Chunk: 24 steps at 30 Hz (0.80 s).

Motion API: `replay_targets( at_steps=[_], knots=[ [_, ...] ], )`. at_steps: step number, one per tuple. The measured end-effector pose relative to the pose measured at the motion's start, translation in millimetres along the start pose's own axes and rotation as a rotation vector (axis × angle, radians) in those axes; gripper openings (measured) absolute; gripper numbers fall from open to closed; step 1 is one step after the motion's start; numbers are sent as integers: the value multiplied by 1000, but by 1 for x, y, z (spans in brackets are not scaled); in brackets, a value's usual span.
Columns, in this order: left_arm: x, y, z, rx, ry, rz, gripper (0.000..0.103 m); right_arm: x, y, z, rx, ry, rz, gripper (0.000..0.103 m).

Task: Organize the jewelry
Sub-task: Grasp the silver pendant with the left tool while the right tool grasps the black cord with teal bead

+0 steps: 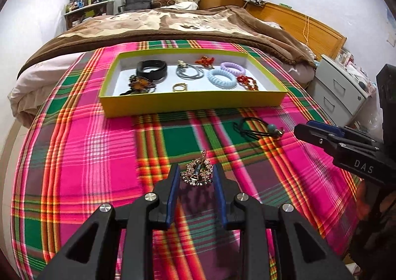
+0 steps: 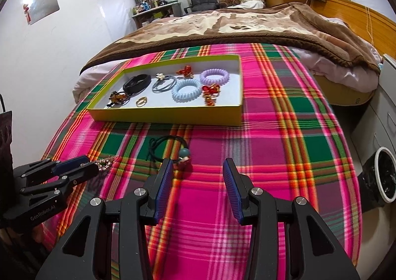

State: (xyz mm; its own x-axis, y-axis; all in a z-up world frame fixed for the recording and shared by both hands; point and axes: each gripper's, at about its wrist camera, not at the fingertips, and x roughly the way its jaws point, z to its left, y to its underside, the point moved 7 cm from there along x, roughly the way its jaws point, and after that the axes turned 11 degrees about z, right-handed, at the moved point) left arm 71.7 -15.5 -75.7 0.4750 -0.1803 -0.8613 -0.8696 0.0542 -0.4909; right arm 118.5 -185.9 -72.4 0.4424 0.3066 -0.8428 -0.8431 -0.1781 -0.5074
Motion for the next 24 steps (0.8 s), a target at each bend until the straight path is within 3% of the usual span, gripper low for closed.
replay_targets(
  at_steps=[10, 24],
  knots=[
    [-4, 1, 19, -38, -9, -9, 28, 20, -13, 17, -17, -13, 33, 43],
    [-2, -1, 24, -51, -12, -1, 28, 41, -8, 16, -6, 69, 81, 43]
  ],
)
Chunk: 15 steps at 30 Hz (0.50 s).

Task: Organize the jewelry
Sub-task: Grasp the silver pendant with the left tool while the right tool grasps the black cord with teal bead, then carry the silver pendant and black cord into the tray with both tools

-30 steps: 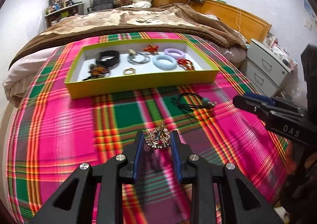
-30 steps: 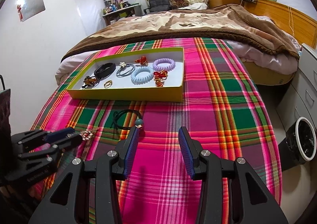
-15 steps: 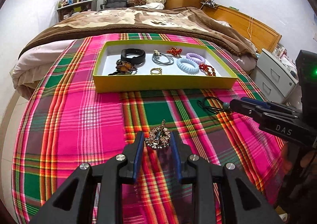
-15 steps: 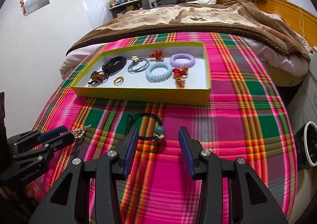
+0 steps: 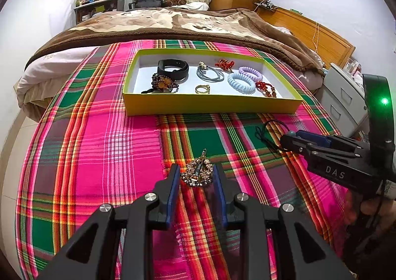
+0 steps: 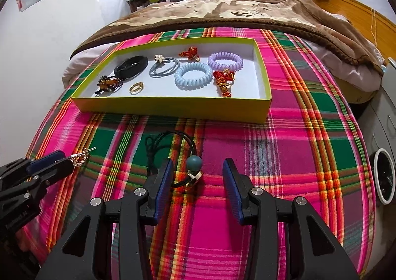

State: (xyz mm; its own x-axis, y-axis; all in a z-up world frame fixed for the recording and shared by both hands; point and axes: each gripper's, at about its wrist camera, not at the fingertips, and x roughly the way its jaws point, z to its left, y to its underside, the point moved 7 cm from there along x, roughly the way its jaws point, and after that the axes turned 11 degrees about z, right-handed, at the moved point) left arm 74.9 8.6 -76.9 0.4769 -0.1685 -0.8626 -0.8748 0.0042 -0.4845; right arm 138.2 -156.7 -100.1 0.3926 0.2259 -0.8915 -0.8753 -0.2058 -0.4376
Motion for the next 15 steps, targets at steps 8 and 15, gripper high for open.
replay_targets(
  at_steps=[8, 15],
  knots=[
    [2, -2, 0, 6, 1, 2, 28, -1, 0, -2, 12, 12, -10, 16],
    [-1, -6, -3, 17, -5, -3, 28, -4, 0, -4, 22, -4, -26, 16]
  ],
)
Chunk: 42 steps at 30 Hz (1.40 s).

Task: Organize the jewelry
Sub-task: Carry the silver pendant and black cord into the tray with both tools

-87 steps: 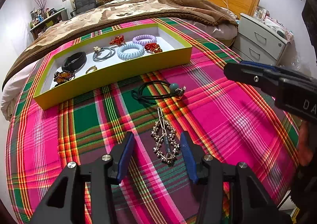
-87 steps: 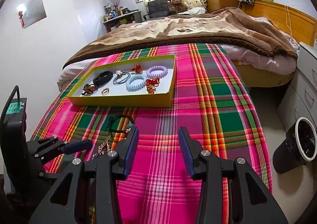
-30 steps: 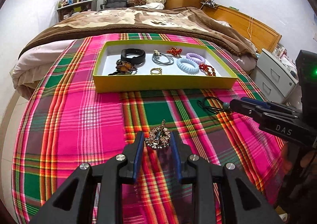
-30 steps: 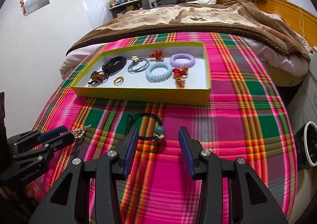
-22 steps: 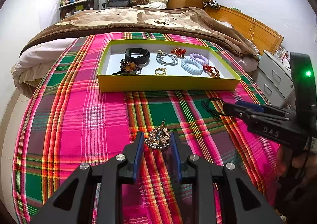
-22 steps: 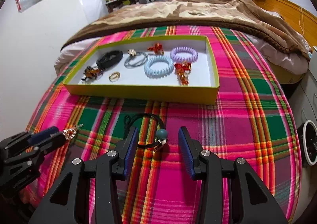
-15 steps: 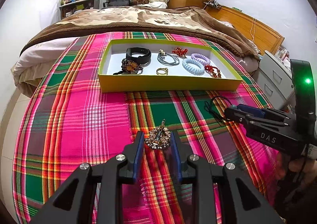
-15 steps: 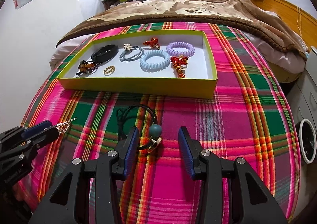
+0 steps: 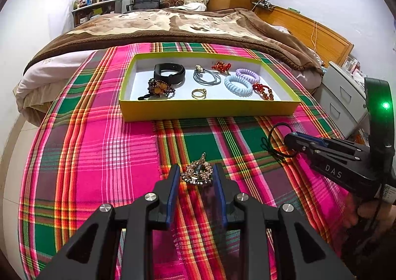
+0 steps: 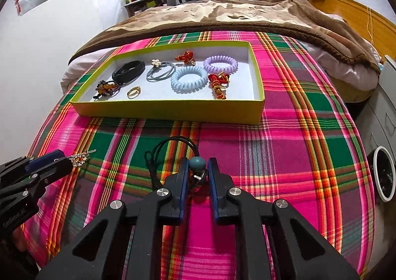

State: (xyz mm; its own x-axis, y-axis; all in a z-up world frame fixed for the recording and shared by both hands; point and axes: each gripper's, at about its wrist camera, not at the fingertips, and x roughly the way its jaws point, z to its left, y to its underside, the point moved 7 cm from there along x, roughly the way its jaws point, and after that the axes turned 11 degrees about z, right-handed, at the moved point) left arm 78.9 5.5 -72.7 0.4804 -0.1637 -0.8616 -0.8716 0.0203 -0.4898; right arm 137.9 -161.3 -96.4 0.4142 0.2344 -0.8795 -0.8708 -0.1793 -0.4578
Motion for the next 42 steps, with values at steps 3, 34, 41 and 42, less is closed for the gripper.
replay_targets(
  at_steps=[3, 34, 41, 42],
  knots=[
    [-2, -1, 1, 0, -6, -3, 28, -3, 0, -1, 6, -9, -9, 16],
    [-9, -80, 5, 13, -53, -78, 28, -42, -69, -11, -10, -6, -158, 16],
    [-2, -89, 9, -4, -53, -83, 28, -36, -94, -17, -13, 3, -157, 16],
    [-1, -90, 8, -3, -49, -83, 28, -35, -97, -19, -12, 1, -156, 16]
  ],
)
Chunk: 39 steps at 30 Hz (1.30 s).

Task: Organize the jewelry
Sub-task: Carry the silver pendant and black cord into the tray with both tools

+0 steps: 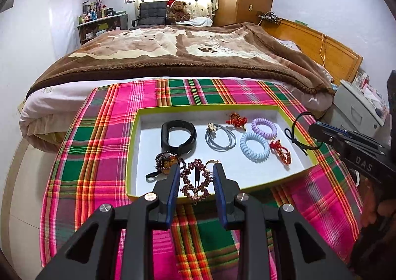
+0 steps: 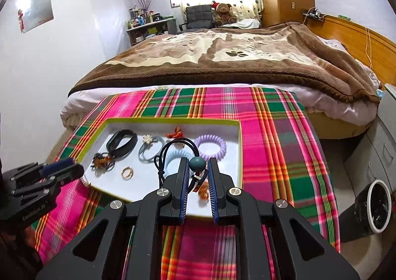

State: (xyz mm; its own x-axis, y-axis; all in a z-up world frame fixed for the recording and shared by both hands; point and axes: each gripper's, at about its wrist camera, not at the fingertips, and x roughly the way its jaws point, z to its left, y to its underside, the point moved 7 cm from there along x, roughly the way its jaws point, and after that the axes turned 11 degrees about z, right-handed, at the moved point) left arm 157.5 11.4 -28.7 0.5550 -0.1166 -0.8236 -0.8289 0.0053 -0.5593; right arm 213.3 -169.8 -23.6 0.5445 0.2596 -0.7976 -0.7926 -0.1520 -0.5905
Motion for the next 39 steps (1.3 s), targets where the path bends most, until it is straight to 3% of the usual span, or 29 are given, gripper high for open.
replay_targets(
  at_steps=[12, 18, 28, 39],
  knots=[
    [-8, -13, -9, 41, 6, -31, 21, 3, -12, -7, 4, -4, -12, 16],
    [-14, -21, 8, 20, -17, -43, 21, 4, -12, -9, 10, -11, -14, 16],
    [11, -16, 2, 14, 48, 25, 21, 29, -12, 9, -44, -51, 61, 16],
    [36, -5, 0, 8, 36, 91, 21, 67, -12, 32, -87, -85, 149, 16]
  ],
)
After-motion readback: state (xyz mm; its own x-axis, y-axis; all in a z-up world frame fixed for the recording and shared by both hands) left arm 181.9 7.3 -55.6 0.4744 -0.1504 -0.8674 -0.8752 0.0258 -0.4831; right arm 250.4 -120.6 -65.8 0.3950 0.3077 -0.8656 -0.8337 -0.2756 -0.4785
